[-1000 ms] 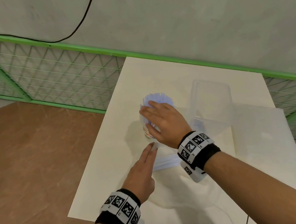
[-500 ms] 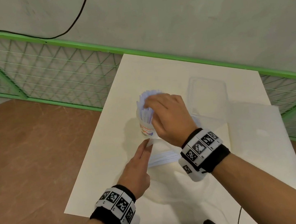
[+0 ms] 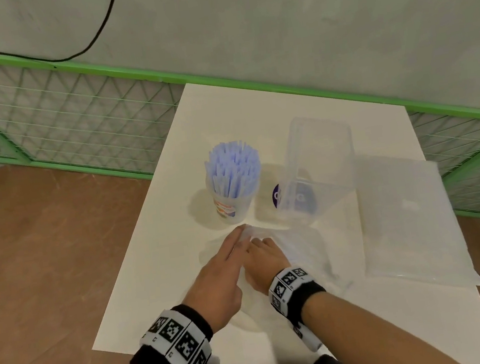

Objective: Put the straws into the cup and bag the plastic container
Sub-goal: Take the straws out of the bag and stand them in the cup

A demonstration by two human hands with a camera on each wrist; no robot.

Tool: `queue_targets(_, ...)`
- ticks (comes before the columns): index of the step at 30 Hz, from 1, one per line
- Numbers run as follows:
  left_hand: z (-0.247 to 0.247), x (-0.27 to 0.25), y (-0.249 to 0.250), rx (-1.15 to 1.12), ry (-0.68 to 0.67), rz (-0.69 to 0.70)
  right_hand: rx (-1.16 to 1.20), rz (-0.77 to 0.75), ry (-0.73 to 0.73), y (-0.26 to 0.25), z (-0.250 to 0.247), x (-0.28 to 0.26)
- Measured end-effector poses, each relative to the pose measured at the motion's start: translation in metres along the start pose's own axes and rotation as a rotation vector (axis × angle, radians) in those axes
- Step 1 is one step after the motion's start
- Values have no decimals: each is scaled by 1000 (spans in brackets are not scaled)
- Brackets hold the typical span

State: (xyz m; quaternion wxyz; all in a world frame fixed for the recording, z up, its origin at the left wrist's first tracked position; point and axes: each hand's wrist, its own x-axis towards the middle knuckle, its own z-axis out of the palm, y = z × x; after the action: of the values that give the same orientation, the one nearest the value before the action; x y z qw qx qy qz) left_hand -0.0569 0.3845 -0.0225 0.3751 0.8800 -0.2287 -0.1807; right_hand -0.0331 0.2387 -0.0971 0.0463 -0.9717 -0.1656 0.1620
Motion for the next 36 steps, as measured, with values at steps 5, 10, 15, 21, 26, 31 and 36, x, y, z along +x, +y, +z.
queue_targets(5,-3,0,-4,-9,20,-3,93,78,-126,6,9,-1)
queue_targets(10,-4,2,-15,5,61,-53,539,73,-33,14,-10,-31)
queue_targets(15,-2,7,-20,-2,80,-80,888,151,502,1,-45,-69)
queue_targets(21,4,12,-17,24,53,-59,689,310,278,14,-36,-73)
queue_targets(26,3,4,-26,26,-19,74,731,353,258,19,-64,-90)
queue_targets(31,6,3,-36,-26,45,138,1164,343,468,26,-154,-126)
queue_targets(36,30,6,-66,311,-83,195,1107,325,682,55,-184,-141)
